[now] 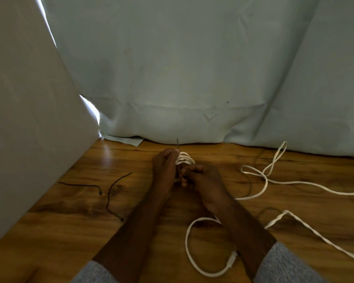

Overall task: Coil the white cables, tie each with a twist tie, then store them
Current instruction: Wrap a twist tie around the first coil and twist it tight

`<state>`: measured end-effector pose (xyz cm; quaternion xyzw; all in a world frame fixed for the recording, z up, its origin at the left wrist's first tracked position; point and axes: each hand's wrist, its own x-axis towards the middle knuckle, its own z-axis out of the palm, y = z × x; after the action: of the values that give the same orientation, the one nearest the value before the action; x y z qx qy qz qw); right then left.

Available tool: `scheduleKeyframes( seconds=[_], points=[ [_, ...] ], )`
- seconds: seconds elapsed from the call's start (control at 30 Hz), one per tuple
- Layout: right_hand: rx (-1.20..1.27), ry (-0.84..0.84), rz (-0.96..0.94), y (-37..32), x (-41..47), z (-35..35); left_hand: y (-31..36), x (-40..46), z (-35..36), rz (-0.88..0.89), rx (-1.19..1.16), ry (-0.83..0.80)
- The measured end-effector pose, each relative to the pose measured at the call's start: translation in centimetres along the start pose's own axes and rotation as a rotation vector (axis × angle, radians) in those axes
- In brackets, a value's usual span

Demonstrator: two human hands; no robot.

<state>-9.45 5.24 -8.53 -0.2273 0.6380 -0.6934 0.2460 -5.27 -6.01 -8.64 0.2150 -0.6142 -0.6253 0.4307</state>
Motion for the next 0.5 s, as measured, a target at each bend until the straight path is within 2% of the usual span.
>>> scheduleKeyframes(
  seconds=[0.1,0.23,0.37,0.5],
  points=[
    [0.021,-0.008,-0.019,0.0,-0.1,0.2,-0.1,0.1,0.0,-0.010,0.016,-0.001],
    [0.035,0.041,-0.097,-0.2,0.0,0.6,-0.9,0.9,-0.4,-0.054,-0.014,0.087],
    [-0.147,-0.038,-0.229,-0.1,0.3,0.3,-0.9,1.1,-0.5,-0.099,-0.043,0.132],
    [-0.404,0.005,-0.424,0.3,0.3,0.3,-0.4,0.7,-0.3,-0.092,-0.041,0.110]
  ],
)
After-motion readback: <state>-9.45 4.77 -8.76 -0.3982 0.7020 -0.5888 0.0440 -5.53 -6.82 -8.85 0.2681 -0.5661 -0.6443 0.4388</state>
